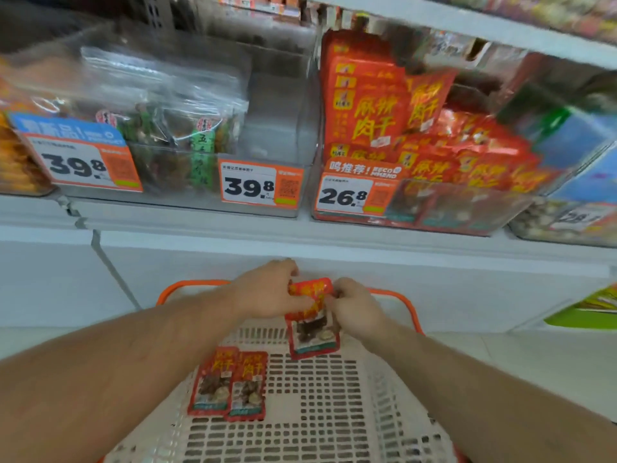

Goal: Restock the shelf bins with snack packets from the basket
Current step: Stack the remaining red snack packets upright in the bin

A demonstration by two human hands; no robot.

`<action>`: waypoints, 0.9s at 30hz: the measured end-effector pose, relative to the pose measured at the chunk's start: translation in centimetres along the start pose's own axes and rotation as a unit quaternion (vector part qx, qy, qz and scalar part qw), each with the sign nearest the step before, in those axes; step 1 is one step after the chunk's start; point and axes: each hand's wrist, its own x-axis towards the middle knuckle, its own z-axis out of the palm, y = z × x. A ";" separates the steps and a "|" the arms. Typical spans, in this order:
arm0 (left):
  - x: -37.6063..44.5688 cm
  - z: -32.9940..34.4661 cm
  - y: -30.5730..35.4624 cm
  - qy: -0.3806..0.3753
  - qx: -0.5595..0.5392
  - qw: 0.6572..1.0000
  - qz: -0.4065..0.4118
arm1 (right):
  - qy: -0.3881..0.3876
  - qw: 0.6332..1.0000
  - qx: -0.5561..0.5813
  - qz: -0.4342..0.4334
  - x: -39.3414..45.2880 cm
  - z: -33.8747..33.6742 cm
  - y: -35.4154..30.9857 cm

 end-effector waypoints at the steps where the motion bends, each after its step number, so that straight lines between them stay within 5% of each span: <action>1: 0.1 -0.5 0.6 0.013 -0.017 1.000 0.014 | 0.003 1.000 -0.006 -0.011 -0.3 -1.2 -0.8; 7: -0.8 -5.1 5.2 0.128 -0.092 0.982 0.103 | 0.023 0.995 0.080 -0.059 -2.2 -8.2 -5.9; 13: -3.0 -8.3 8.3 0.211 -0.073 0.958 0.179 | 0.032 0.975 0.094 -0.197 -5.6 -11.4 -8.7; 19: -3.4 -9.8 9.9 0.348 -0.109 0.889 0.277 | 0.186 0.934 0.115 -0.282 -7.2 -15.5 -10.8; 23: -2.0 -9.8 9.0 0.442 -0.071 0.869 0.208 | 0.319 0.877 0.179 -0.311 -7.8 -19.4 -12.7; 27: -1.0 -8.8 8.6 0.390 -0.037 0.912 0.125 | 0.363 0.860 0.212 -0.288 -6.4 -22.4 -13.8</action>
